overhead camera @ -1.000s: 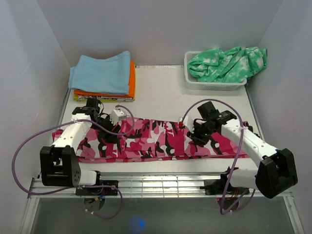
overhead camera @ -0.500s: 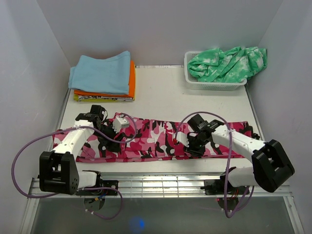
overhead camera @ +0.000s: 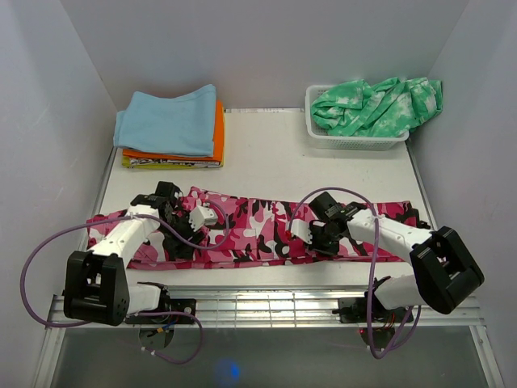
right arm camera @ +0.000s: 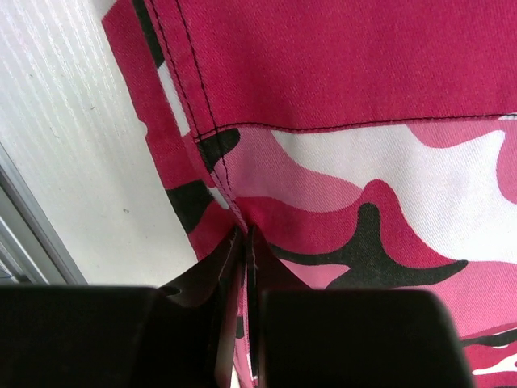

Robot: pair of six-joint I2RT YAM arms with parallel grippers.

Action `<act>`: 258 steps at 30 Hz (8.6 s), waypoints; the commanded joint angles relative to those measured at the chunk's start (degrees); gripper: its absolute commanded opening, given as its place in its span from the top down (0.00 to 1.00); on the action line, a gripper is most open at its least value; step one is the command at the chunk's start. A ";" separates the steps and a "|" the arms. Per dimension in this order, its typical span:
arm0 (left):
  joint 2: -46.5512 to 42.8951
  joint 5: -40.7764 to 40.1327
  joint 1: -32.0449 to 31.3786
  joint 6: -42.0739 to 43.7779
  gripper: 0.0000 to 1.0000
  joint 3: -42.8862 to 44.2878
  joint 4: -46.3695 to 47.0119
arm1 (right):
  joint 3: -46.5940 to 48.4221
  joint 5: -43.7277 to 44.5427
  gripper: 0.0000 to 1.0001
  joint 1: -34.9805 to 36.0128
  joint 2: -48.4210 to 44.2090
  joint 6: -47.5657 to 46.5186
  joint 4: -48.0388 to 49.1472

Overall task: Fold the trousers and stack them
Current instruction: Fold the trousers

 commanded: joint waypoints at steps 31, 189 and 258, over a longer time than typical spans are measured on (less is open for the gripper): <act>-6.53 -9.21 -13.53 5.52 0.63 -7.56 9.62 | 3.21 -1.14 0.92 -1.72 3.76 3.59 0.21; 24.41 -11.94 -13.71 -2.04 1.00 4.92 -0.75 | 15.68 8.96 0.43 -71.95 8.42 -0.72 -9.28; 28.01 -9.83 -13.79 -5.82 1.00 6.32 0.13 | 42.85 3.51 0.48 -64.04 32.85 14.75 -13.59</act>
